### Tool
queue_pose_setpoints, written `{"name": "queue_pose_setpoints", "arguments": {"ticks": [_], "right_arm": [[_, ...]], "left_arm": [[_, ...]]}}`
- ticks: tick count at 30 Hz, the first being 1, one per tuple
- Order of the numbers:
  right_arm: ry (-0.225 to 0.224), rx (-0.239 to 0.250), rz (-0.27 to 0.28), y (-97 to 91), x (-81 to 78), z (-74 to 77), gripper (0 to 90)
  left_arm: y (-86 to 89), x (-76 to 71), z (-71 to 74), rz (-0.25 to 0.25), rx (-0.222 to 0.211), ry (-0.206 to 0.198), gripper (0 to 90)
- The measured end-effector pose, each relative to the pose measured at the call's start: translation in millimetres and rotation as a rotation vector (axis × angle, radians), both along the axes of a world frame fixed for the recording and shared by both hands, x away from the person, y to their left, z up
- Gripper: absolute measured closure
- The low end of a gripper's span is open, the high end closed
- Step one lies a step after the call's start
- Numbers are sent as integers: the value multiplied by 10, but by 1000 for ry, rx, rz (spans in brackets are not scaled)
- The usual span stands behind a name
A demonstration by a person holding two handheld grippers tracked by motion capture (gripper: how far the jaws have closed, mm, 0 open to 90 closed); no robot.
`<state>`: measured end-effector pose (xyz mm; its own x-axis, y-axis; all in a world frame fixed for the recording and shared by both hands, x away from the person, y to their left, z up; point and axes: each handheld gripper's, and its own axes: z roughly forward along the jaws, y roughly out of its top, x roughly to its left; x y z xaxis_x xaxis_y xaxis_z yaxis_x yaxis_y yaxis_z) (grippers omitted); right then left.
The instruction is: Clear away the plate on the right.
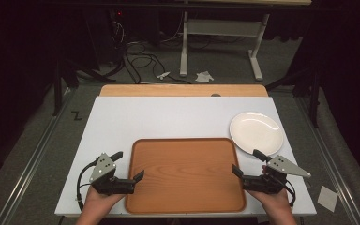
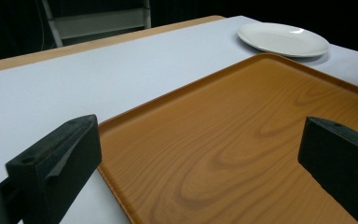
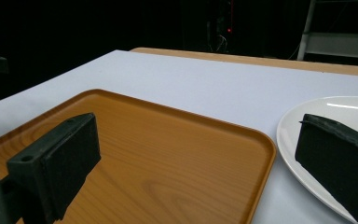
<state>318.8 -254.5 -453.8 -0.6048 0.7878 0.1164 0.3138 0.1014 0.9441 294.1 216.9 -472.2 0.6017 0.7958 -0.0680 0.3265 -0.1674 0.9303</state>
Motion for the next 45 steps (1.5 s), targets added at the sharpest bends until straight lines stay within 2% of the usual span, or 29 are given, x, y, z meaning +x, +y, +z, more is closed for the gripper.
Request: {"name": "queue_pose_setpoints", "arguments": {"ticks": [4, 18, 27, 36, 45], "right_arm": [[8, 11, -1, -17, -3, -5, 10], [3, -5, 3, -4, 4, -15, 10], [22, 16, -15, -52, 31, -26, 10], [33, 39, -35, -111, 33, -25, 10], [44, 51, -49, -143, 48, -32, 10]], "left_arm": [[6, 16, -7, 0, -2, 6, 1], [18, 10, 0, -1, -1, 2, 1], [21, 13, -4, -1, 4, 1, 1], [45, 15, -1, 20, -13, 2, 1], [67, 15, 6, 20, -13, -3, 1]]}}
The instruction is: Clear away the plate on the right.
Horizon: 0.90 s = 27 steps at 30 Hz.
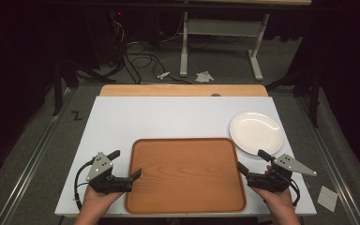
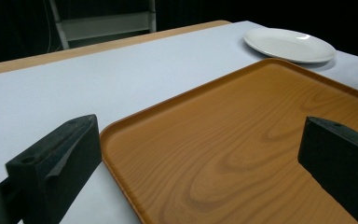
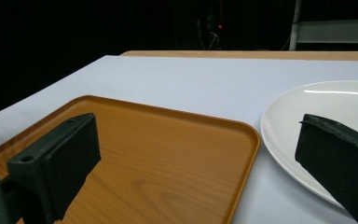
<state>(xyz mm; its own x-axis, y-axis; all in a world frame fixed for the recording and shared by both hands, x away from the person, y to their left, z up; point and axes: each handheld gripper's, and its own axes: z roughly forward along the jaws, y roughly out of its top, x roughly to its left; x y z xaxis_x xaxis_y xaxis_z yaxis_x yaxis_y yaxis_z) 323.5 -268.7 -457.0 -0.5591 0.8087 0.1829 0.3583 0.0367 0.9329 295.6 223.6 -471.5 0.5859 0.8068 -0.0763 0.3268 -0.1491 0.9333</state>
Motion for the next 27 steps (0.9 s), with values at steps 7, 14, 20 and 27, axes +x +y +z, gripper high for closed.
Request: {"name": "queue_pose_setpoints", "arguments": {"ticks": [7, 14, 20, 27], "right_arm": [[2, -6, -4, -14, -2, -3, 10], [-1, -8, -44, -141, -11, -3, 10], [6, -15, -98, -315, -30, -17, 10], [8, -31, -165, -516, -65, -34, 10]], "left_arm": [[-17, 19, 1, -2, -3, 0, 1], [-56, 73, 7, -6, -6, -5, 1], [-89, 114, 23, -10, -16, -12, 1], [-153, 195, 28, -18, -26, -15, 1]]}}
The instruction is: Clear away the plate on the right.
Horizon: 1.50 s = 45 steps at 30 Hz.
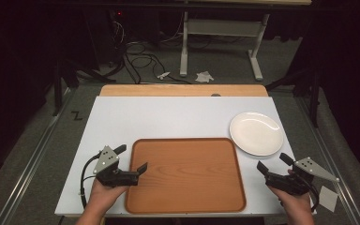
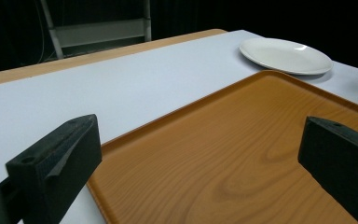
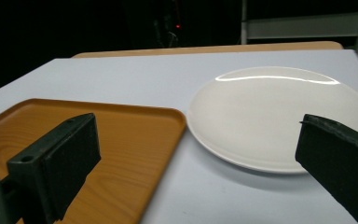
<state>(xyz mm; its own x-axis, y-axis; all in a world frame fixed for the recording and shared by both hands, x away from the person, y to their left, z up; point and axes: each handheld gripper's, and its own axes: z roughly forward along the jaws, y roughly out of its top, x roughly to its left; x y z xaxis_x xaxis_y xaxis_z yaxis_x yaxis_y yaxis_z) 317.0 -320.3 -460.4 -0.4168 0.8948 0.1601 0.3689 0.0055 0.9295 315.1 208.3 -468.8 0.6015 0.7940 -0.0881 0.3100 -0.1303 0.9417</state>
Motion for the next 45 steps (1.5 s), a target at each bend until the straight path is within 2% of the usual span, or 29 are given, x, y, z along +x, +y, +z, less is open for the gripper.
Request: {"name": "queue_pose_setpoints", "arguments": {"ticks": [4, 11, 12, 14, 15, 16, 17, 18, 23, 27, 31, 32, 35, 36, 37, 39, 40, 42, 44, 45], "right_arm": [[10, -3, -56, -190, -48, -29, 9], [18, -3, -95, -280, -74, -30, 9], [28, -4, -97, -239, 6, 25, 9], [24, -11, -97, -221, 39, 48, 9], [30, -51, -91, -142, 153, 106, 9], [33, -55, -88, -118, 190, 118, 9], [33, -55, -88, -118, 190, 118, 9], [33, -53, -87, -70, 274, 143, 9], [29, -35, -100, -8, 421, 127, 9], [13, -16, -101, -17, 418, 63, 9], [45, 55, -104, -94, 437, 29, 9], [83, 119, -97, -140, 457, -4, 9], [133, 182, -97, -202, 490, -53, 9], [133, 182, -97, -202, 490, -53, 9], [159, 230, -105, -247, 498, -78, 9], [172, 248, -106, -262, 497, -84, 9], [204, 301, -108, -317, 502, -114, 9], [227, 342, -107, -360, 504, -131, 9], [272, 402, -113, -415, 512, -144, 9], [286, 412, -115, -440, 519, -160, 9]], "left_arm": [[-72, 68, -1, -12, -2, 1, 2], [-91, 107, 3, -18, -6, 4, 3], [-90, 116, -1, -16, -8, 10, 3], [-82, 121, -1, -16, -4, 14, 3], [-67, 117, 7, -15, -8, 14, 3], [-67, 117, 7, -15, -8, 14, 2], [-65, 114, 10, -13, -12, 10, 2], [-58, 105, 15, -11, -13, 2, 3], [-43, 68, 28, -2, -3, -10, 3], [-24, 49, 23, 2, 6, -13, 2], [6, 44, 1, 14, 12, 2, 3], [14, 40, -6, 16, 10, 4, 2], [31, 29, -19, 18, 15, 12, 2], [31, 29, -19, 18, 15, 12, 2], [34, 20, -21, 18, 12, 12, 2], [38, 14, -23, 16, 12, 12, 3], [44, 11, -29, 14, 14, 15, 3], [50, 9, -32, 14, 14, 16, 3], [54, 6, -30, 13, 14, 16, 2], [59, -1, -26, 14, 12, 12, 3]]}}
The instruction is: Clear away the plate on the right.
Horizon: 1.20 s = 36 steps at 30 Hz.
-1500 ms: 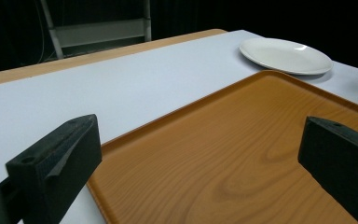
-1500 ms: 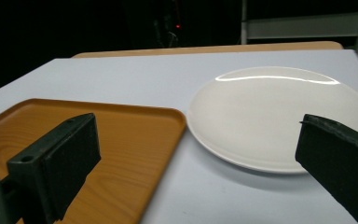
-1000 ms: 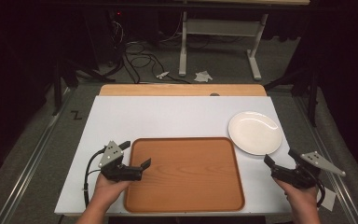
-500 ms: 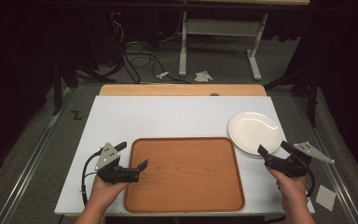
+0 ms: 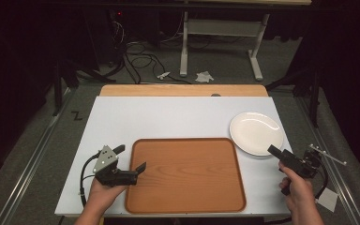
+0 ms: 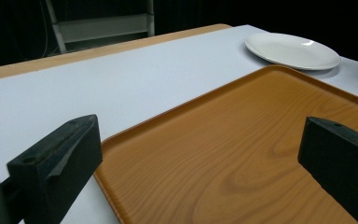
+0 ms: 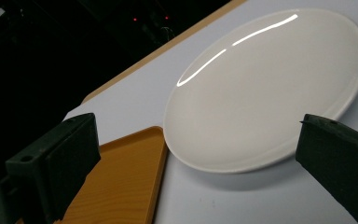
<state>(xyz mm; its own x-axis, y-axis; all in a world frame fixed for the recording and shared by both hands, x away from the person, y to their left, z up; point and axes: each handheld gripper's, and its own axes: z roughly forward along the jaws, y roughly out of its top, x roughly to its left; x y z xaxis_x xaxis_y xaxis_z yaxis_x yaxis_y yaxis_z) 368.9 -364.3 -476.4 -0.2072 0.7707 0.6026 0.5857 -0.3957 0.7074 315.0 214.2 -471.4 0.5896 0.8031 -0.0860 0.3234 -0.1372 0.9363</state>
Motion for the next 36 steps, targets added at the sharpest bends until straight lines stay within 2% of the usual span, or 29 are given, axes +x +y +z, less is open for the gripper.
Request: {"name": "queue_pose_setpoints", "arguments": {"ticks": [3, 5, 8, 9, 24, 32, 36], "right_arm": [[49, 44, 0, -46, 15, -40, 8], [97, 81, -1, -79, 34, -74, 9], [129, 83, -4, -91, 52, -102, 8], [139, 98, -12, -100, 55, -109, 8], [199, 202, -32, -129, 177, -222, 8], [246, 221, -54, -93, 269, -284, 11], [251, 224, -63, -94, 296, -303, 14]], "left_arm": [[4, -10, 1, 0, -1, -2, 3], [11, -15, 2, -2, 3, 0, 2], [17, -26, 0, -3, 5, 1, 3], [21, -30, -1, -1, 4, 1, 3], [102, -107, -8, 19, 10, 7, 2], [185, -191, -10, 44, 9, 9, 3], [201, -210, -13, 53, 4, 8, 3]]}}
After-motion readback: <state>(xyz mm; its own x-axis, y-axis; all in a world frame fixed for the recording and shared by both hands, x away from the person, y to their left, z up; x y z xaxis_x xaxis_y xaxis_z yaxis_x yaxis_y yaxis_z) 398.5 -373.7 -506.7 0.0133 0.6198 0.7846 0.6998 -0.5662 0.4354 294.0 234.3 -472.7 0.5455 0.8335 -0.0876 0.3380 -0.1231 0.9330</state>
